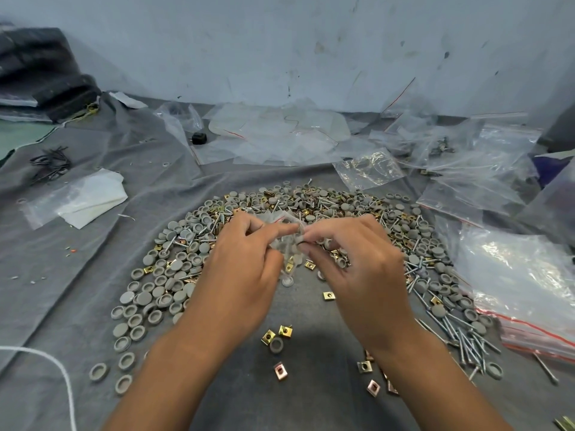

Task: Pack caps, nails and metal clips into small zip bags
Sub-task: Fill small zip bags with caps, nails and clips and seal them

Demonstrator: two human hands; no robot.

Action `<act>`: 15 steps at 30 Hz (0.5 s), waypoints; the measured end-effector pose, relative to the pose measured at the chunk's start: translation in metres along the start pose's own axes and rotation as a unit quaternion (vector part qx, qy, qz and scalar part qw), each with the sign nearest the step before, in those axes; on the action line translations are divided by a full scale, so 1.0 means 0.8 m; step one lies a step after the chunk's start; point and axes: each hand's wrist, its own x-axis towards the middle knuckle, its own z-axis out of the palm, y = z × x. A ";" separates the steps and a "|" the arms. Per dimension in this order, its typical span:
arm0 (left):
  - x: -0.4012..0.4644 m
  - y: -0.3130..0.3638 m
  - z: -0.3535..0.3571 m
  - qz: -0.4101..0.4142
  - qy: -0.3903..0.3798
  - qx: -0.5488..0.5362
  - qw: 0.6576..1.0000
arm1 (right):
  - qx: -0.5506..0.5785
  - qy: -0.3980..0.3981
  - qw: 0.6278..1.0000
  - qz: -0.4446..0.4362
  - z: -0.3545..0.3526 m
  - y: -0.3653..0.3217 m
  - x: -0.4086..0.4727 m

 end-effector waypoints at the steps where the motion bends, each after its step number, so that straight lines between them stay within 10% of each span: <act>1: 0.001 0.000 0.000 0.002 -0.001 0.003 1.000 | 0.001 -0.010 1.000 -0.007 0.000 0.000 0.000; 4: 0.002 -0.001 -0.001 0.000 0.012 0.009 1.000 | 0.020 -0.031 0.999 0.036 -0.004 -0.001 -0.001; 10: 0.003 -0.003 -0.005 -0.004 0.029 0.010 1.000 | -0.047 -0.391 0.918 0.042 0.010 -0.019 -0.032; 15: 0.004 -0.006 -0.004 -0.004 0.032 0.010 0.999 | -0.052 -0.410 0.910 0.024 0.017 -0.023 -0.040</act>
